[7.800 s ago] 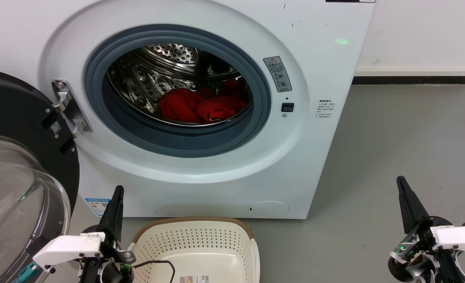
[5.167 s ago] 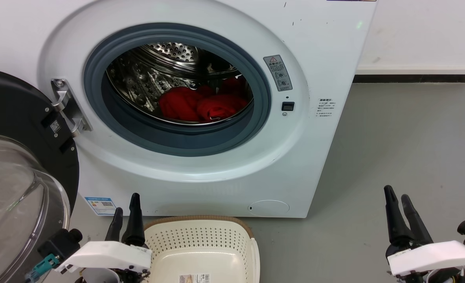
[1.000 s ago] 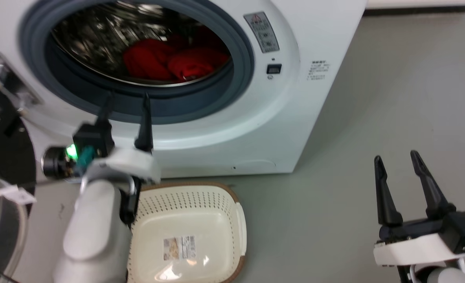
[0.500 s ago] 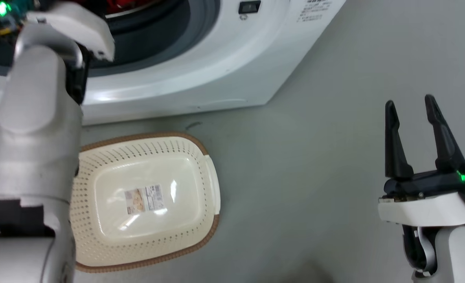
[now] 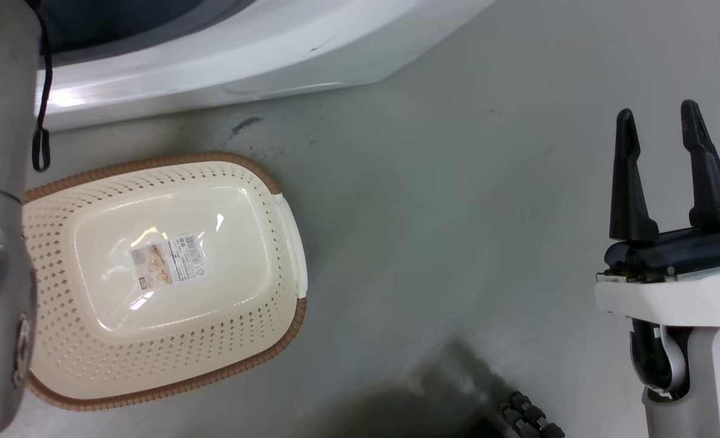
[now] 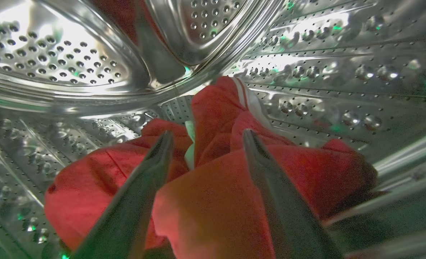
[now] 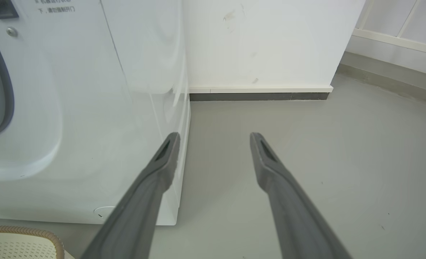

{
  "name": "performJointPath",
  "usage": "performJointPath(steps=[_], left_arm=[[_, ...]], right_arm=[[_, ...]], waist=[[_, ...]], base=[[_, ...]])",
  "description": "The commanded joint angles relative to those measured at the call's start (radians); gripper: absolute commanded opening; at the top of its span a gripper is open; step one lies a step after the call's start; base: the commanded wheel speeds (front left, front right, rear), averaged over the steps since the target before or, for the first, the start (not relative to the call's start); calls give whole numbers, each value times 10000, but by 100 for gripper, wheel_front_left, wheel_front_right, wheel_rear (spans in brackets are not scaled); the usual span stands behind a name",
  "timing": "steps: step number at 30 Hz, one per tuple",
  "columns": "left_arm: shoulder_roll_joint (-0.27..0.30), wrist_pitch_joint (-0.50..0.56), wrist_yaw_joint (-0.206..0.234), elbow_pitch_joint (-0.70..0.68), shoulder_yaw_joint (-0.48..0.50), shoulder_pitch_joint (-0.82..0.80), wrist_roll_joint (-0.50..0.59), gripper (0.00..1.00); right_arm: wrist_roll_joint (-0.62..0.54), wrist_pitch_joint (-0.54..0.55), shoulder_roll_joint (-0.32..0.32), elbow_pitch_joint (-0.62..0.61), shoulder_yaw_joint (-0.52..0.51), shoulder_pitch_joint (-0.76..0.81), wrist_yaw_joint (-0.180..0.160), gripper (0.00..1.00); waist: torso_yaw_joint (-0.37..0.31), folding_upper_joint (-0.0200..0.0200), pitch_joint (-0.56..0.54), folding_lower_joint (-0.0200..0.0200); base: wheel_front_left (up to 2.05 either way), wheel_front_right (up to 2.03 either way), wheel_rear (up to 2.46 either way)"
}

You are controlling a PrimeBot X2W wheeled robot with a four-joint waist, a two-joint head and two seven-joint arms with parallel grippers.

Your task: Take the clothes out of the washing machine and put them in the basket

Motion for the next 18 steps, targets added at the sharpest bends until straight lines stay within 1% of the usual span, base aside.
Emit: performJointPath(steps=[1, 6, 10, 14, 18], left_arm=[[119, 366, 8, 98, -264, -354, -261, 100], [337, 2030, 5, 258, -1416, -1161, -1213, 100], [575, 3320, 4, 57, -2153, -1726, -2056, 100], [771, 4540, 3, -123, -2676, -2115, -2951, 100], [891, 5619, 3, -281, -2923, -2373, -3821, 100]], right_arm=[[103, -25, 7, -41, 4, -201, -3, 100], [209, -25, 8, -108, 38, -368, -3, 100], [278, -25, 7, -160, 113, -418, -5, 100], [359, -25, 7, -187, 179, -507, -5, 100], [430, -25, 7, -219, 254, -576, -5, 100]], waist=[[-100, 0, 308, -2], [-163, 0, 714, -2], [-225, 0, 952, -2], [-281, 0, 1107, -2], [-354, 0, 1229, -2]], base=[[0, 0, 0], [0, 0, 0], [0, 0, 0], [0, 0, 0], [0, 0, 0]])
